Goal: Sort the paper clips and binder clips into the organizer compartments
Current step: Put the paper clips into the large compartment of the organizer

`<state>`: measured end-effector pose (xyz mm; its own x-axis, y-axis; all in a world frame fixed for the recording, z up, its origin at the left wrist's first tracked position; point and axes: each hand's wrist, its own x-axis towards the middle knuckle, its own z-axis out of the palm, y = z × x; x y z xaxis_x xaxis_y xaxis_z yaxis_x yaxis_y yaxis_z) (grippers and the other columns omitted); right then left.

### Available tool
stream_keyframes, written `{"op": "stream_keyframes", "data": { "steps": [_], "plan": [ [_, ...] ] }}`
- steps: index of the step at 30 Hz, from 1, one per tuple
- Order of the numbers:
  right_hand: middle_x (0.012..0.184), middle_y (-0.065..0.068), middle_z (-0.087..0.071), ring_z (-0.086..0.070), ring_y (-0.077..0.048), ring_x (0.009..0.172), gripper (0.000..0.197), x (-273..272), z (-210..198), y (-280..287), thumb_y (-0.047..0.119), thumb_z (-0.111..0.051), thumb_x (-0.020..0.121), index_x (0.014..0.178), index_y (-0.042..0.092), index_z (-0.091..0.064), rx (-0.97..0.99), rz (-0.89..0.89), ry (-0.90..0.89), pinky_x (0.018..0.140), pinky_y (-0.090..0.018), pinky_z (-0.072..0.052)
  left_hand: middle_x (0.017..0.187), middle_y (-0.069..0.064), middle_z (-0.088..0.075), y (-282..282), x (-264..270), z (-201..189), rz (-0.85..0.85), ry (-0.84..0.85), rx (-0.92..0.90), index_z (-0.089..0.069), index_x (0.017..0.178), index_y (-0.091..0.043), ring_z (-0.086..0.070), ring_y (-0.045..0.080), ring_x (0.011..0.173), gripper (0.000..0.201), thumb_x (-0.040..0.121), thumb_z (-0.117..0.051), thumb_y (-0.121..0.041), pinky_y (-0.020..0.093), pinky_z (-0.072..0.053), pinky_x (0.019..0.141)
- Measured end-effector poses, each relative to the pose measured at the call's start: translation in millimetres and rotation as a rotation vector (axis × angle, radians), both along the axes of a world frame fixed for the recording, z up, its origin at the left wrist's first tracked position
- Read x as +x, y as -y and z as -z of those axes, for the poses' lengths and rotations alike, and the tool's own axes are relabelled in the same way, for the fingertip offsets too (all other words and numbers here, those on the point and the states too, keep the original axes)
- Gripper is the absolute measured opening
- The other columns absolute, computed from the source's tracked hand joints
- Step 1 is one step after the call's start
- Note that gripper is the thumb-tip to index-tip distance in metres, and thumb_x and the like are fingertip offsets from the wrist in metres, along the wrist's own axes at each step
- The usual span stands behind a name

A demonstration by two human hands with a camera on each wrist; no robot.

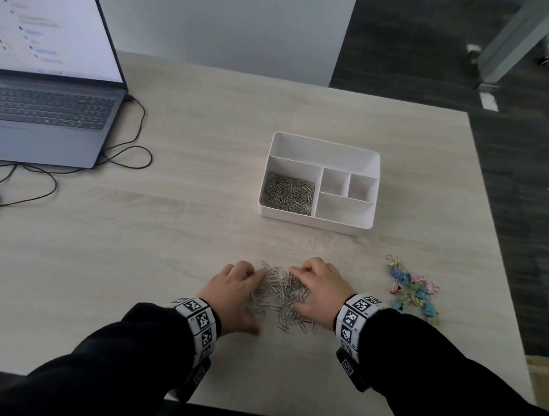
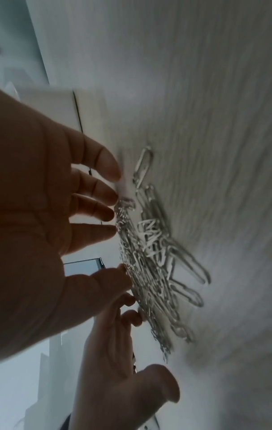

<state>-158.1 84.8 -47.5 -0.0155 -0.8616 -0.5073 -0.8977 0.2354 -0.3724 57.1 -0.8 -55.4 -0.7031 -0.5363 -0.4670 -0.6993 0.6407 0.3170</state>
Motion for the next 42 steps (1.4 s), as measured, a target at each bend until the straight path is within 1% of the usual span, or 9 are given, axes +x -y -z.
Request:
{"op": "stream_keyframes", "data": {
  "steps": [4,7,14,22,24,28,30,38,42],
  "plan": [
    [0.128,0.002,-0.035,-0.043,-0.019,0.116,0.101,-21,-15,-3,0.071,-0.074,0.058,0.143,0.04,-0.028,0.038,0.066,-0.056,0.101,-0.04,-0.045,0.128,-0.004,-0.034,12,6,-4,-0.049,-0.035,0.034,-0.034,0.137,-0.034,-0.04,0.02,0.117,0.108,0.043,-0.08,-0.064,0.036,-0.044,0.103],
    [0.122,-0.003,-0.045,-0.059,-0.024,0.099,0.105,-29,-22,-6,0.065,-0.083,0.053,0.137,0.037,-0.024,0.208,0.058,-0.099,0.088,-0.039,-0.052,0.117,-0.005,-0.041,25,17,-8,-0.054,0.049,0.026,-0.041,0.118,-0.031,-0.047,0.017,0.106,0.091,0.042,-0.082,-0.063,0.034,-0.048,0.093],
    [0.084,-0.001,-0.06,-0.061,-0.025,0.076,0.057,-11,-10,-10,0.046,-0.076,0.072,0.107,0.022,-0.037,0.234,0.098,-0.109,0.064,-0.032,-0.048,0.085,-0.005,-0.066,27,2,-8,-0.041,0.193,0.085,-0.061,0.081,-0.025,-0.061,0.02,0.087,0.031,0.069,-0.075,-0.05,0.029,-0.049,0.072],
    [0.079,0.002,-0.064,-0.063,-0.022,0.076,0.03,5,-5,2,0.035,-0.071,0.079,0.091,0.026,-0.045,0.027,0.274,0.095,0.068,-0.032,-0.051,0.09,-0.007,-0.065,14,-15,-6,-0.142,-0.026,0.11,-0.064,0.09,-0.026,-0.062,0.018,0.088,0.02,0.079,-0.066,-0.043,0.03,-0.05,0.078],
    [0.076,0.003,-0.061,-0.061,-0.02,0.072,0.039,1,-8,-1,0.044,-0.074,0.075,0.092,0.025,-0.044,0.034,0.267,0.07,0.065,-0.033,-0.051,0.091,-0.008,-0.055,13,-12,-10,-0.182,-0.035,0.064,-0.054,0.091,-0.028,-0.058,0.019,0.084,0.036,0.069,-0.067,-0.054,0.031,-0.05,0.075],
    [0.079,0.002,-0.058,-0.058,-0.019,0.071,0.06,-8,-15,-12,0.056,-0.076,0.065,0.098,0.023,-0.039,0.148,0.168,-0.063,0.061,-0.032,-0.048,0.117,-0.008,-0.043,9,0,-13,-0.166,0.061,-0.051,-0.035,0.127,-0.034,-0.056,0.018,0.102,0.1,0.042,-0.066,-0.077,0.039,-0.054,0.08],
    [0.082,0.001,-0.059,-0.057,-0.021,0.073,0.063,-6,-15,-17,0.055,-0.077,0.066,0.099,0.021,-0.036,0.211,0.088,-0.083,0.062,-0.031,-0.047,0.121,-0.007,-0.041,9,3,-10,-0.121,0.096,-0.049,-0.03,0.132,-0.034,-0.053,0.02,0.107,0.11,0.04,-0.07,-0.078,0.041,-0.053,0.085],
    [0.089,-0.004,-0.062,-0.057,-0.025,0.084,0.021,15,-13,-4,0.033,-0.067,0.083,0.083,0.023,-0.049,0.142,0.083,0.01,0.069,-0.027,-0.038,0.106,0.0,-0.057,5,-19,-10,-0.096,0.039,0.072,-0.052,0.106,-0.022,-0.058,0.023,0.097,0.049,0.069,-0.076,-0.045,0.03,-0.044,0.079],
    [0.08,0.002,-0.062,-0.058,-0.021,0.078,0.025,13,-9,1,0.031,-0.069,0.081,0.073,0.025,-0.046,0.068,0.218,0.081,0.066,-0.027,-0.041,0.096,-0.002,-0.057,8,-23,-9,-0.104,-0.062,0.115,-0.053,0.096,-0.023,-0.057,0.021,0.089,0.032,0.074,-0.073,-0.035,0.029,-0.044,0.076]
  ]
}}
